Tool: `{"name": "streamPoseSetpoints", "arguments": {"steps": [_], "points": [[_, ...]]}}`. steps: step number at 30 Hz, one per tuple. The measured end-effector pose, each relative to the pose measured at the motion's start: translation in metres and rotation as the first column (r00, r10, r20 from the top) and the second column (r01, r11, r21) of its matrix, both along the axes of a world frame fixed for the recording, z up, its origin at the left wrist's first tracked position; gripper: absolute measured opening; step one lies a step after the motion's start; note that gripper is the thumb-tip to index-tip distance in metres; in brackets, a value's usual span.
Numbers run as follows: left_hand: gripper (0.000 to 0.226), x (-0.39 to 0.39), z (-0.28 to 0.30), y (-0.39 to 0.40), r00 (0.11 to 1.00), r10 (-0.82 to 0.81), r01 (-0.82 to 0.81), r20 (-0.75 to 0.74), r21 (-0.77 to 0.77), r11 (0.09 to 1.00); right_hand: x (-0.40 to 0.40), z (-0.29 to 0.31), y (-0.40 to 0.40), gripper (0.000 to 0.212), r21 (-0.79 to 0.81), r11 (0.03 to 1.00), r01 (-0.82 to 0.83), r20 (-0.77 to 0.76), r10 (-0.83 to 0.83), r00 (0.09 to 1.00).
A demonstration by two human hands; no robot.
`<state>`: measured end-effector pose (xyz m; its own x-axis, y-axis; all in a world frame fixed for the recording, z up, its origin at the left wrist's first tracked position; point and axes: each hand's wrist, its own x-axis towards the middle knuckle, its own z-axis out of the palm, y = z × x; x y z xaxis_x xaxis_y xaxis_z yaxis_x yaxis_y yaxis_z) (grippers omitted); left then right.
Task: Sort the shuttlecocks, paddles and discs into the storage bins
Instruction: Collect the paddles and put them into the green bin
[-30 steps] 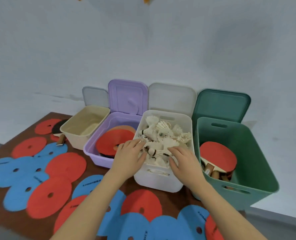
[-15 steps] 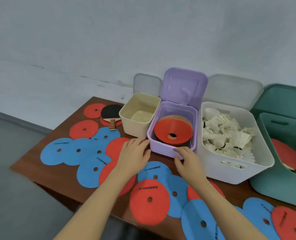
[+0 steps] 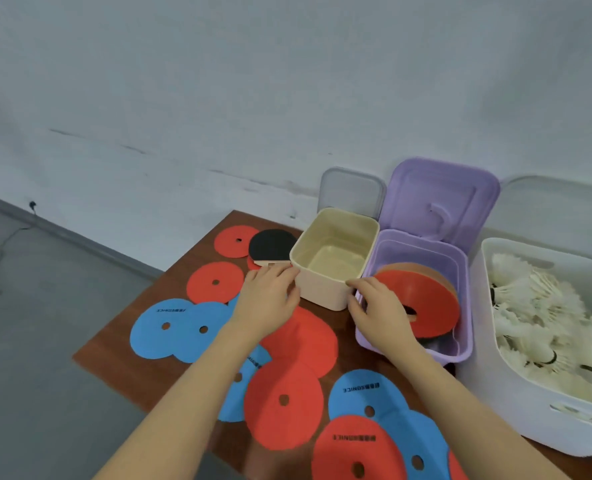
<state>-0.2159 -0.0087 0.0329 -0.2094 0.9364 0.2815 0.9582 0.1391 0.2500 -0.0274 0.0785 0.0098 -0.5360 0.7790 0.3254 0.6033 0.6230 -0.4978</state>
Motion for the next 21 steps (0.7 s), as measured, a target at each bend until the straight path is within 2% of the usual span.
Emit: {"name": "streamPoseSetpoints", "arguments": {"steps": [4,9,14,21], "points": [[0.039,-0.041,0.02,0.021,0.996,0.068,-0.068,-0.063,0.0,0.998,-0.041,0.014,0.029,0.03,-0.011,0.999,-0.046,-0.057,0.046,0.997],[0.04,-0.087,0.024,0.045,0.994,0.088,-0.09,-0.063,-0.024,0.996,-0.094,0.016,0.048,0.027,-0.026,0.995,-0.094,-0.06,0.092,0.994],[0.042,-0.141,0.0,0.072,0.996,0.09,-0.091,-0.018,-0.083,0.992,-0.146,-0.002,0.062,0.033,-0.071,0.994,-0.078,-0.034,0.076,0.997],[0.044,-0.239,-0.05,0.11,0.999,-0.022,0.029,0.028,-0.253,0.967,-0.231,-0.048,0.065,0.035,-0.228,0.974,0.021,-0.037,-0.03,0.999]]}}
